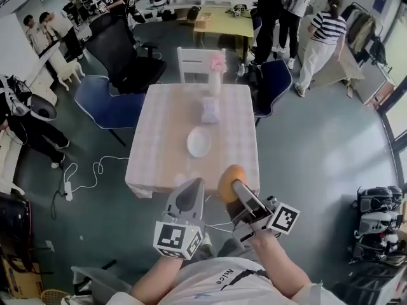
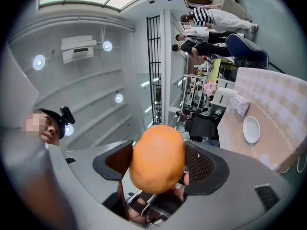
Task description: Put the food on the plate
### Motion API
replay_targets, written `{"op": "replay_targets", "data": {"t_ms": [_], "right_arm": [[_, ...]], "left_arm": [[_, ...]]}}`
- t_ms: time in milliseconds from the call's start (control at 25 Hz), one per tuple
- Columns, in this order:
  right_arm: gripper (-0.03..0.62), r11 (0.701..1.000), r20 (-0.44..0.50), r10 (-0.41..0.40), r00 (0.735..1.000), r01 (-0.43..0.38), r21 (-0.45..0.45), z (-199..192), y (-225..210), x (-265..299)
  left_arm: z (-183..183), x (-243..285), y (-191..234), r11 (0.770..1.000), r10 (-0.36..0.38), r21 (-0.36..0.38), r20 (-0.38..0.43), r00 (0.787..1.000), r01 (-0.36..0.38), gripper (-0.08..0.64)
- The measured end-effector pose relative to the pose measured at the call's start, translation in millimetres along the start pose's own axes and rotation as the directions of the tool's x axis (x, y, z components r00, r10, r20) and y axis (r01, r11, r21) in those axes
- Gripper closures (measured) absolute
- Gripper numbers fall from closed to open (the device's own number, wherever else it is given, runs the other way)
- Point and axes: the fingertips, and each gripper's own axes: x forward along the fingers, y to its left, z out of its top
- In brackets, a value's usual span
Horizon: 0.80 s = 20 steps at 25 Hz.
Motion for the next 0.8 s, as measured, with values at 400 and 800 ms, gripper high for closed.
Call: {"op": "replay_targets", "data": {"t_ms": [400,800], "right_arm": [[0.273,0.997,0.001,-0.077,0.997,0.077,0.002,30,-63,40],[0.274,0.989,-0.187,-0.144,0.972,0.134,-0.067,48,-182,110]], "left_arm": [[-16,59,40,0.999,-0.011,-0.032,-0.042,0.999,0.01,0.554],[-44,139,109,0.994,0.089,-0.052,-0.094,0.992,-0.095,0.554]]}}
